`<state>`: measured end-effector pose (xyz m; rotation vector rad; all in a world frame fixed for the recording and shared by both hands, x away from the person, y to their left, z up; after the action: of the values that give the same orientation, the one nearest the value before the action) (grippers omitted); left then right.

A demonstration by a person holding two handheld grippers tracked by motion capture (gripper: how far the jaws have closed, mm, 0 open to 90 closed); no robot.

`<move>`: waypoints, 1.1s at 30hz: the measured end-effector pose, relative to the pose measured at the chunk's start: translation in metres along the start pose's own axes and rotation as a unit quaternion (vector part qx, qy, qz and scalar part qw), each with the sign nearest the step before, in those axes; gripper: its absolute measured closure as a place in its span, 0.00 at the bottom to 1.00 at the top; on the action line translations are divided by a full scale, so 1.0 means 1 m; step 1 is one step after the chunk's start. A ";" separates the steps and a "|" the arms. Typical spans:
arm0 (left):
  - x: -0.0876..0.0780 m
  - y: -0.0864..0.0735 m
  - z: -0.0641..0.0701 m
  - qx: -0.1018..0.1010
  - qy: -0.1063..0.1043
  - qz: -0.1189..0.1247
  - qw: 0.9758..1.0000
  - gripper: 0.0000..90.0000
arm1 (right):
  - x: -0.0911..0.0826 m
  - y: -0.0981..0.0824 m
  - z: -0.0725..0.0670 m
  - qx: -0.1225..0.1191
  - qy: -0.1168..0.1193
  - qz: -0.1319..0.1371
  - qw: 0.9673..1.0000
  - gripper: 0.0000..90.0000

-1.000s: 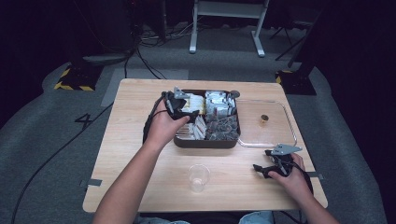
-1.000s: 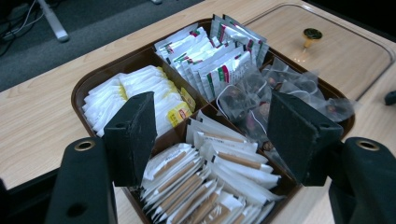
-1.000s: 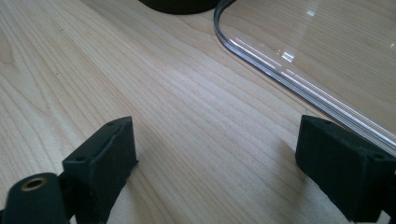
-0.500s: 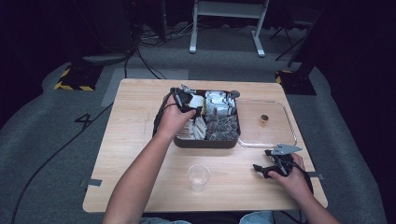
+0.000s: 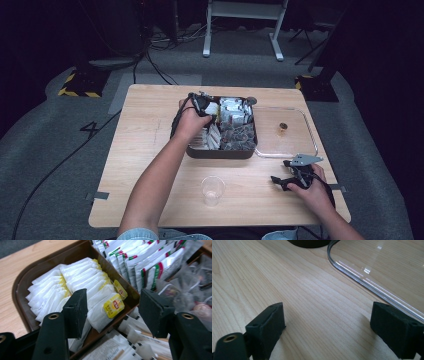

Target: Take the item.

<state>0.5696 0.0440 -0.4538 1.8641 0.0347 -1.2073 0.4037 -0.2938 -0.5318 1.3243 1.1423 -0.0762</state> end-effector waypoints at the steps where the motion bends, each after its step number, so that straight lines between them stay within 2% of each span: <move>1: 0.003 0.000 -0.001 0.000 -0.002 -0.004 1.000 0.47 | 0.000 0.000 0.000 0.000 0.000 0.000 1.000 0.14; 7: 0.014 -0.003 -0.011 -0.008 0.002 -0.016 1.000 0.50 | 0.000 0.000 0.000 0.000 0.000 0.000 1.000 0.14; 13: 0.020 -0.006 -0.016 -0.030 -0.019 -0.026 0.999 0.60 | 0.000 0.000 0.000 0.000 0.000 0.000 1.000 0.14; 22: 0.026 -0.008 -0.018 -0.033 -0.023 -0.039 0.998 0.65 | 0.000 0.000 0.000 -0.001 0.000 0.000 1.000 0.14; 26: 0.028 -0.008 -0.019 -0.042 -0.030 -0.043 0.998 0.67 | 0.000 0.000 0.000 -0.001 0.000 0.000 1.000 0.14; 33: 0.030 -0.008 -0.017 -0.038 -0.030 -0.060 0.997 0.72 | 0.000 0.000 0.000 -0.001 0.000 0.000 1.000 0.14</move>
<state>0.5943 0.0482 -0.4791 1.7796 0.1586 -1.3261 0.4037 -0.2938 -0.5319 1.3231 1.1420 -0.0740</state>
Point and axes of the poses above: each handheld gripper's, and its own axes: x roughly forward along the jaws, y roughly out of its top, z roughly to its right, the point moved 4 cm from there along x, roughly forward along the jaws, and after that the axes turned 14 degrees about x, right-handed, at the moved point
